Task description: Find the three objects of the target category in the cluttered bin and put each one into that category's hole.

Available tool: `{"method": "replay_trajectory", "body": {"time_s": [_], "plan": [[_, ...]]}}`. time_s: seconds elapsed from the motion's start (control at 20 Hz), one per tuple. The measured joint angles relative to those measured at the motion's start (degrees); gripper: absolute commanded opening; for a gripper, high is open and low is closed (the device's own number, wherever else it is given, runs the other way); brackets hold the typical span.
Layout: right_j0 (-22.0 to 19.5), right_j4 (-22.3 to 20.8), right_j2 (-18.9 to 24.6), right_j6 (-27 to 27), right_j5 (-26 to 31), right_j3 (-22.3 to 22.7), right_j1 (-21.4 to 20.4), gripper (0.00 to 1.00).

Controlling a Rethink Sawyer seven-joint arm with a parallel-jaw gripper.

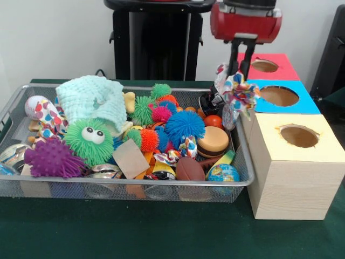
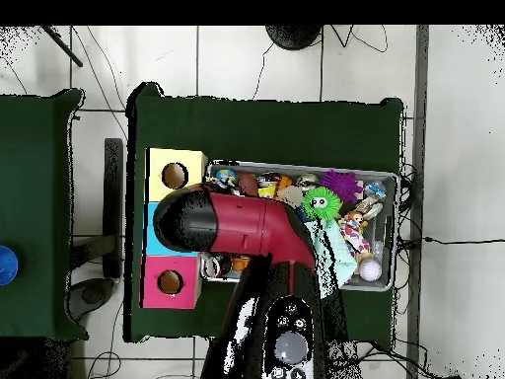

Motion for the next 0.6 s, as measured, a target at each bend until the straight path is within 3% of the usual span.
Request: {"method": "replay_trajectory", "body": {"time_s": [0.25, 0.6], "plan": [[2.1, 0.9, -1.5, 0.0, 4.3, -4.5, -0.3, 0.0], [5.4, 1.7, -3.8, 1.0, 16.9, -10.8, -0.3, 0.0]]}}
